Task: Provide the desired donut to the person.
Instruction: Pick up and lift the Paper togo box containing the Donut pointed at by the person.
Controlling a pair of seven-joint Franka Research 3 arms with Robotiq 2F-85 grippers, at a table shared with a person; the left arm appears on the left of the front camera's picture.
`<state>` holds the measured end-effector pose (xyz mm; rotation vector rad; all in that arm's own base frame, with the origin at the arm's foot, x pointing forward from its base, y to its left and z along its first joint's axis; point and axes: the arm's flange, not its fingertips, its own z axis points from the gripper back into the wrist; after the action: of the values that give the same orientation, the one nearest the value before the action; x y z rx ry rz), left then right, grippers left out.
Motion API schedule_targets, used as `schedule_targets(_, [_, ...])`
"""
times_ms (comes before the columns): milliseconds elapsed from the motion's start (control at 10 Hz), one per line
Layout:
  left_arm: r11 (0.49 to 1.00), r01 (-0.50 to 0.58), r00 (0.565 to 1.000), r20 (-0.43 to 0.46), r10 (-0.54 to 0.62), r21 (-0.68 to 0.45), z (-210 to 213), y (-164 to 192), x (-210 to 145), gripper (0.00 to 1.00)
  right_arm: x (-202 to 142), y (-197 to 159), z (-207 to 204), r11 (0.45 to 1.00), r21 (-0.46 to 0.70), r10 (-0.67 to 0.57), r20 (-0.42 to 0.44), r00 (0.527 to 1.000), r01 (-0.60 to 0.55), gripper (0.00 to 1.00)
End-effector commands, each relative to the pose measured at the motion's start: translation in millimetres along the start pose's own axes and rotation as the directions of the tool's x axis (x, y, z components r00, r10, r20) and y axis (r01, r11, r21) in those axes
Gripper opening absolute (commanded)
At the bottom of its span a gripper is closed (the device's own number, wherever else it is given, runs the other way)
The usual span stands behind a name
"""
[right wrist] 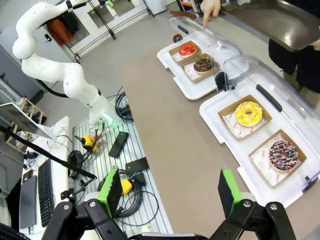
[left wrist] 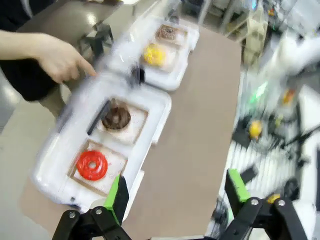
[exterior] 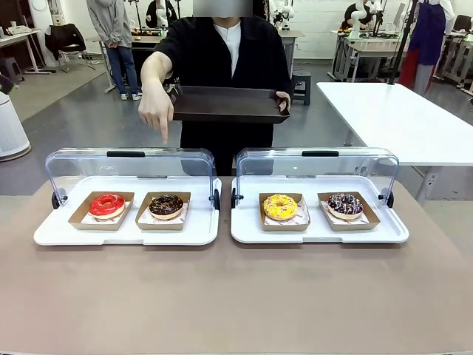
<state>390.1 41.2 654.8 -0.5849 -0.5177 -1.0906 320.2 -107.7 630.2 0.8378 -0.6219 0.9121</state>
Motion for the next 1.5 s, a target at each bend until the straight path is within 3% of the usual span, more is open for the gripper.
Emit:
schedule_targets(0, [0.980,0.190,0.933,-0.321,-0.163,0.053,-49.2,-7.1,47.2,1.00,0.8,-0.5,0.1,1.000,0.008,0.009,0.012,1.000,-0.009,1.00])
schedule_targets(100, [0.971,0.235,0.876,-0.443,-0.189,0.050,-82.1,-6.6,62.4,1.00,0.8,-0.5,0.1,1.000,0.008,0.009,0.012,1.000,-0.009,1.00])
schedule_targets(300, [0.954,0.299,0.769,-0.597,-0.229,0.020,-146.6,0.3,81.6,1.00,0.8,-0.5,0.1,1.000,0.008,0.009,0.012,1.000,-0.009,1.00])
schedule_targets(400, [0.952,0.307,0.724,-0.646,-0.241,-0.012,-184.0,3.7,81.9,1.00,0.8,-0.5,0.1,1.000,0.008,0.009,0.012,1.000,-0.009,1.00])
schedule_targets(600, [0.939,0.339,0.677,-0.677,-0.288,-0.060,-245.2,11.7,67.6,1.00,0.8,-0.5,0.1,1.000,0.008,0.009,0.012,1.000,-0.009,1.00])
schedule_targets(700, [0.933,0.353,0.669,-0.680,-0.301,-0.067,-268.5,18.0,55.6,1.00,0.8,-0.5,0.1,1.000,0.008,0.009,0.012,1.000,-0.009,1.00])
schedule_targets(900, [0.939,0.336,0.708,-0.638,-0.302,-0.072,-295.4,28.4,35.1,1.00,0.8,-0.5,0.1,1.000,0.008,0.009,0.012,1.000,-0.009,1.00])
schedule_targets(1200, [0.932,0.343,0.767,-0.537,-0.350,-0.118,-297.5,32.7,24.0,1.00,0.8,-0.5,0.1,1.000,0.008,0.009,0.012,1.000,-0.009,1.00])
schedule_targets(1300, [0.941,0.329,0.713,-0.633,-0.300,-0.076,-309.3,35.6,28.7,1.00,0.8,-0.5,0.1,1.000,0.008,0.009,0.012,1.000,-0.009,1.00])
schedule_targets(1400, [0.941,0.329,0.713,-0.633,-0.300,-0.076,-309.3,35.6,28.7,1.00,0.8,-0.5,0.1,1.000,0.008,0.009,0.012,1.000,-0.009,1.00])
